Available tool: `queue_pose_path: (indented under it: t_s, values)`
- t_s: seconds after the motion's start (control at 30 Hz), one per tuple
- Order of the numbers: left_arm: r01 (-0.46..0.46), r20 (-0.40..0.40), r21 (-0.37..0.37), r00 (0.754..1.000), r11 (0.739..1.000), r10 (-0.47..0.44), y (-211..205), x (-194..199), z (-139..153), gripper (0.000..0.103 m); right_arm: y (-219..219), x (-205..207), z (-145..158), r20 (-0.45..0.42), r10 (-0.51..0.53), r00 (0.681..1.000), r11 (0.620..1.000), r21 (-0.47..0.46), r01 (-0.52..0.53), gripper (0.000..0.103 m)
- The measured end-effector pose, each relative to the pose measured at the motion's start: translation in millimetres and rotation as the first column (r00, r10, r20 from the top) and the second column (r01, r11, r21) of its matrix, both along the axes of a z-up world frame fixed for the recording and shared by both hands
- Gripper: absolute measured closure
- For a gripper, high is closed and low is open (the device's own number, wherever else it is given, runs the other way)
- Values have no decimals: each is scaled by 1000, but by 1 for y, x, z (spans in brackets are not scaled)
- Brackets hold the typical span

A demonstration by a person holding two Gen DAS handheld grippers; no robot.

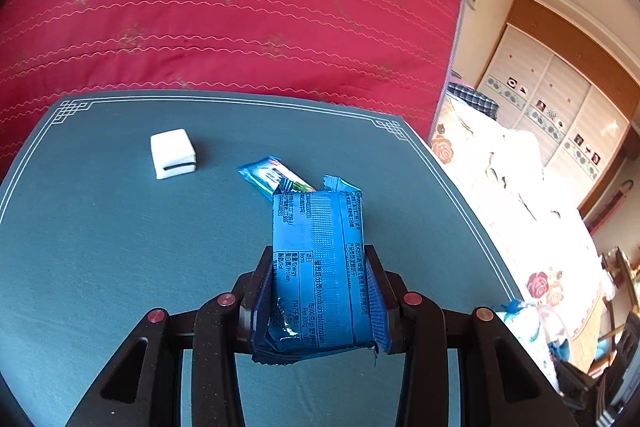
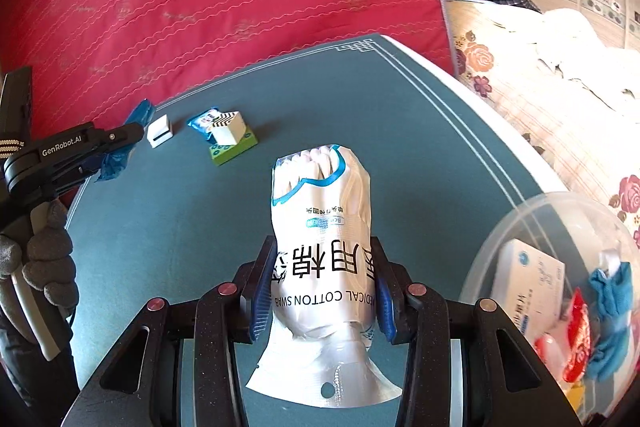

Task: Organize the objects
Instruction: 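Carry the wipes pack and swab bag in both tools over the clear bin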

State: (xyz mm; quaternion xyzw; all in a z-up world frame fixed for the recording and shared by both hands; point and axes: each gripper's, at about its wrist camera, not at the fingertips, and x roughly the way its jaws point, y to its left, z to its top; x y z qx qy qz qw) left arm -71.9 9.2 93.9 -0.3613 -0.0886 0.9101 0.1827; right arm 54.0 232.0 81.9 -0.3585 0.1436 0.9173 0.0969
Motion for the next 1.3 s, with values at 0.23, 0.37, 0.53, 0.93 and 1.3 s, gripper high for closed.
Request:
queue_pose_path:
  t_s: [0.23, 0.37, 0.53, 0.93, 1.3]
  values:
    - [80, 0, -35, 997, 996, -80, 32, 15, -4, 60, 39, 33, 6, 1, -125, 992, 992, 26, 125, 59]
    - [121, -6, -49, 993, 991, -121, 48, 24, -5, 60, 63, 52, 6, 4, -196, 981, 980, 27, 196, 59]
    - [169, -14, -54, 985, 984, -170, 63, 35, -4, 60, 92, 77, 6, 3, -283, 959, 959, 10, 283, 59]
    - [247, -31, -86, 968, 965, -250, 93, 56, -3, 60, 126, 101, -12, 47, -375, 926, 927, 16, 375, 59]
    - [280, -29, -101, 959, 955, -284, 106, 66, -6, 60, 138, 101, -23, 76, -407, 910, 912, -17, 410, 42]
